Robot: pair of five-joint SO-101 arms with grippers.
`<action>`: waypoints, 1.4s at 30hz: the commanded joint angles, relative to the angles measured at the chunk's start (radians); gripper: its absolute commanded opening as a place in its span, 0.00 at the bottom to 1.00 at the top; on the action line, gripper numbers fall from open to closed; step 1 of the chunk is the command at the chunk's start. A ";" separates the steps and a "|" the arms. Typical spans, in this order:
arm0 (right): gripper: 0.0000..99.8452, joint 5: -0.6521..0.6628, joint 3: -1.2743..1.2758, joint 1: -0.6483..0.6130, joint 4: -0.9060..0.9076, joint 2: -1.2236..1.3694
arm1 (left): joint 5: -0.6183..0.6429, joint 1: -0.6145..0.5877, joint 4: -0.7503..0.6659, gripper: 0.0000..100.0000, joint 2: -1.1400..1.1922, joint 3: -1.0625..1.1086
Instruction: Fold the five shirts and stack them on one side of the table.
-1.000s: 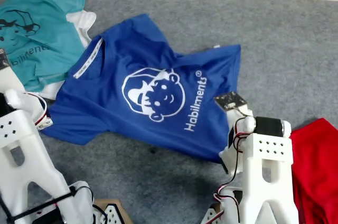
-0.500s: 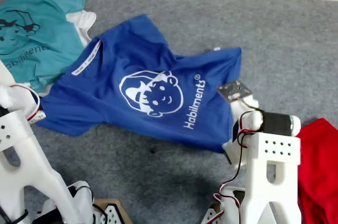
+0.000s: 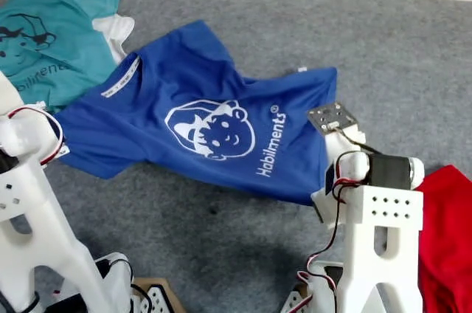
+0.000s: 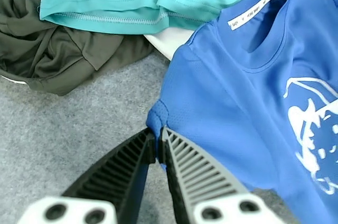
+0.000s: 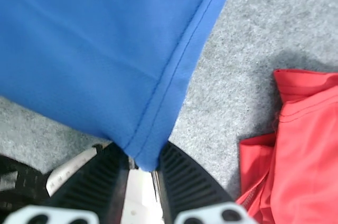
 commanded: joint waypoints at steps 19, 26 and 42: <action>0.01 -0.405 -0.400 -0.166 0.010 0.139 | 0.072 0.182 0.006 0.01 0.252 -0.272; 0.01 -0.404 -0.545 -0.021 -0.056 0.397 | 0.166 0.200 0.005 0.01 0.498 -0.486; 0.01 -0.439 -0.921 0.054 -0.358 0.980 | 0.304 0.363 -0.242 0.01 1.168 -1.043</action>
